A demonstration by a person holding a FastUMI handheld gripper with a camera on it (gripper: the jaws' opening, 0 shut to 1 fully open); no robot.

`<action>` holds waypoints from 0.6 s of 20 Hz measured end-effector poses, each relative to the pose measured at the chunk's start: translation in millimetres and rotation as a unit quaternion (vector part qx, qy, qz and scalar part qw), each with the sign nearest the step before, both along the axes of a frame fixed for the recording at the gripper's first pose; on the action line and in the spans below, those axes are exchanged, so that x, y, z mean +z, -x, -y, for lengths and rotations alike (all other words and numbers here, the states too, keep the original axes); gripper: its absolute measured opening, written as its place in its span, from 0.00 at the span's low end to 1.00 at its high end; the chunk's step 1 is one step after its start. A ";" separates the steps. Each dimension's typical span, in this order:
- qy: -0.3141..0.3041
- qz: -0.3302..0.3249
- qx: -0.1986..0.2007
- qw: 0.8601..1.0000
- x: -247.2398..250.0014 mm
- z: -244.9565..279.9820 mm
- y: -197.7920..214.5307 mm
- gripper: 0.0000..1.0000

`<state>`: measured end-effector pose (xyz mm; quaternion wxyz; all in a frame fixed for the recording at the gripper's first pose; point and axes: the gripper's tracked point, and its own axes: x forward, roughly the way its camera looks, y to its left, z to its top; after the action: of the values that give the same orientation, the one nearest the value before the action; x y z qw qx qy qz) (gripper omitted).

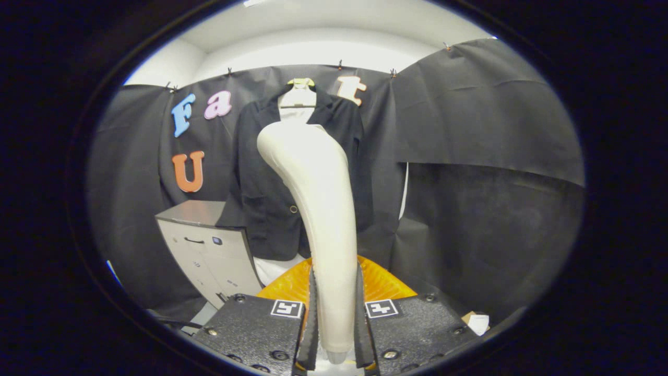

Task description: Iron the clothes twice with a garment steamer, once on the left side and once on the right side.

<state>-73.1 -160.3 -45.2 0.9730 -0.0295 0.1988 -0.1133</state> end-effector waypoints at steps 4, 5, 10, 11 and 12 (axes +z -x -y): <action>-0.016 0.028 0.034 0.999 22.5 3.2 39.3 0.31; -0.018 0.034 0.042 0.998 27.7 4.3 46.7 0.31; -0.038 0.043 0.066 0.996 40.7 10.5 75.5 0.31; -0.039 0.047 0.068 0.996 45.8 11.6 78.4 0.31; -0.039 0.050 0.071 0.995 48.9 10.1 80.2 0.31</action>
<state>-153.3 -170.5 3.7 0.9877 0.0005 0.1516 -0.0376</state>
